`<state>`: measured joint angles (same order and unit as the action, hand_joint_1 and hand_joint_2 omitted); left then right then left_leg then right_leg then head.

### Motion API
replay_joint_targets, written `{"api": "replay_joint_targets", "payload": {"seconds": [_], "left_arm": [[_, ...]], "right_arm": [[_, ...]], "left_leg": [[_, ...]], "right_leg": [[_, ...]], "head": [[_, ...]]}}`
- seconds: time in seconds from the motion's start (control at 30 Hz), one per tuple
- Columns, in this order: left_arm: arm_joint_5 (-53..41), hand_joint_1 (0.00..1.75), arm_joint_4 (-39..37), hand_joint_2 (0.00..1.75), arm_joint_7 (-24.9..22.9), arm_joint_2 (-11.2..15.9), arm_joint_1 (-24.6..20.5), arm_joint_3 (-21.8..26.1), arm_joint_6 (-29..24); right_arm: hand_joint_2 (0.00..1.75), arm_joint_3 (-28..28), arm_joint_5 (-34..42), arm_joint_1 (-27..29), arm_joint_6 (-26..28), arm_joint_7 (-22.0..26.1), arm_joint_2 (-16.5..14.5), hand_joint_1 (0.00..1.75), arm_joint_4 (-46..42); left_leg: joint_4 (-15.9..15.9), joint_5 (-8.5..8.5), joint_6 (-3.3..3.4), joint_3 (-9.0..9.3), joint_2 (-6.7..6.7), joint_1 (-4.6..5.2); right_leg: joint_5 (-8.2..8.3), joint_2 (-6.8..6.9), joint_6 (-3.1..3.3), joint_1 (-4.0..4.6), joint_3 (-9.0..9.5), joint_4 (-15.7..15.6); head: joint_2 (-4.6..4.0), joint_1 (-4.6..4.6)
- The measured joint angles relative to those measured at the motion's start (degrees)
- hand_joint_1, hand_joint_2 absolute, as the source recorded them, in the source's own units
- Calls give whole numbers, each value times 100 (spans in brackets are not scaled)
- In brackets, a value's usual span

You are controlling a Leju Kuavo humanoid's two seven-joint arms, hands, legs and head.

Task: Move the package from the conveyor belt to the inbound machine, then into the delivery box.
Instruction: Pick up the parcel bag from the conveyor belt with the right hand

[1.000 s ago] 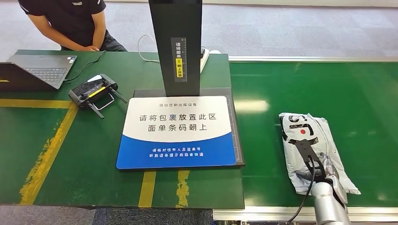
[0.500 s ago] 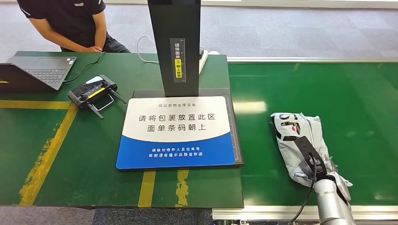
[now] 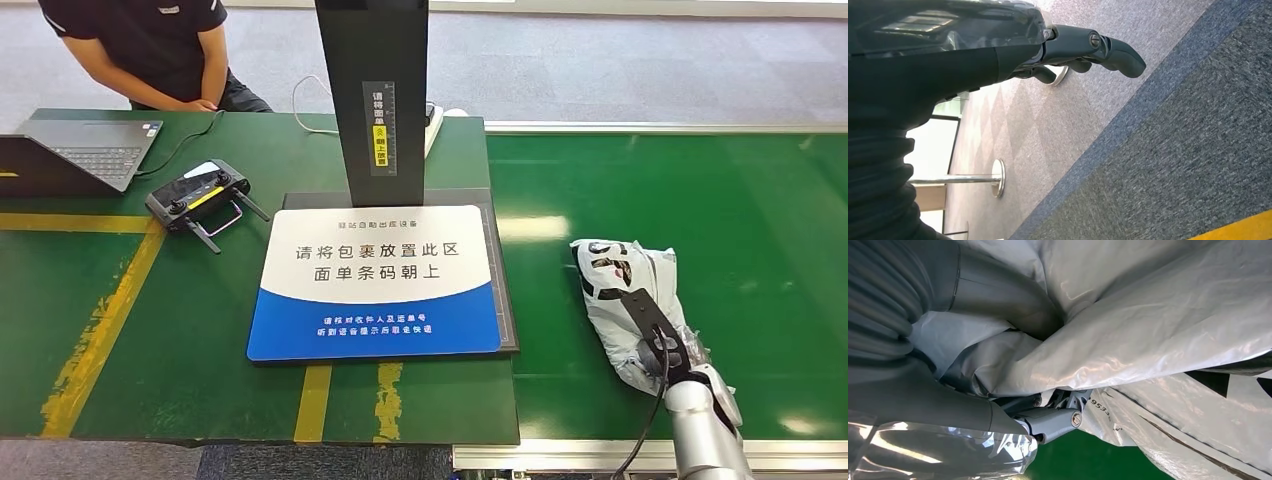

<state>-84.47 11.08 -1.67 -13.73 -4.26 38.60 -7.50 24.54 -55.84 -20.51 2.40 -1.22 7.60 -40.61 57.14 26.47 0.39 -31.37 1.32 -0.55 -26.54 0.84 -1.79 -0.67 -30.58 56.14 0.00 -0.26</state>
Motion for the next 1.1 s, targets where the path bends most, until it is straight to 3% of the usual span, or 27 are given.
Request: {"api": "replay_joint_targets", "payload": {"seconds": [0.17, 0.3, 0.5, 0.63, 0.83, 1.1], "left_arm": [[1, 0, 0, 175, 36, 2, 0, 0, -68], [3, 0, 0, 175, 49, 2, 3, 0, -132], [5, 0, 0, 175, 96, 2, 36, 2, -246], [5, 0, 0, 175, 118, 2, 48, 7, -262], [2, 0, 0, 175, 171, 2, 53, 9, -238], [-8, 0, 0, 175, 191, 3, 42, -7, -154]], "right_arm": [[175, -51, 92, 65, -5, -41, -26, 175, -97], [175, -83, 189, 224, 294, -10, -115, 175, -402], [175, -113, 421, 803, 1009, 428, -485, 175, -1725], [175, -164, 479, 1012, 1180, 535, -691, 175, -2599], [175, -330, 415, 1249, 1840, 960, -864, 175, -3471], [175, -751, 133, 1413, 2341, 1065, -988, 175, -4591]], "left_leg": [[0, 0, 0, 1, -2, 0], [0, -1, 0, -5, -12, 1], [0, -4, -4, -47, -25, 4], [0, -4, -5, -63, -25, 4], [0, -4, -4, -75, -26, 6], [0, -4, -4, -74, -26, 6]], "right_leg": [[0, 1, 0, 0, -1, 0], [0, 7, 0, 0, 0, 0], [-1, 17, 0, -2, -41, 11], [-4, 17, 2, -2, -59, 14], [-5, 17, 1, -4, -69, 14], [-5, 17, 1, -4, -71, 13]], "head": [[0, 0], [0, 1], [0, 0], [0, 0], [0, 0], [0, 1]]}}
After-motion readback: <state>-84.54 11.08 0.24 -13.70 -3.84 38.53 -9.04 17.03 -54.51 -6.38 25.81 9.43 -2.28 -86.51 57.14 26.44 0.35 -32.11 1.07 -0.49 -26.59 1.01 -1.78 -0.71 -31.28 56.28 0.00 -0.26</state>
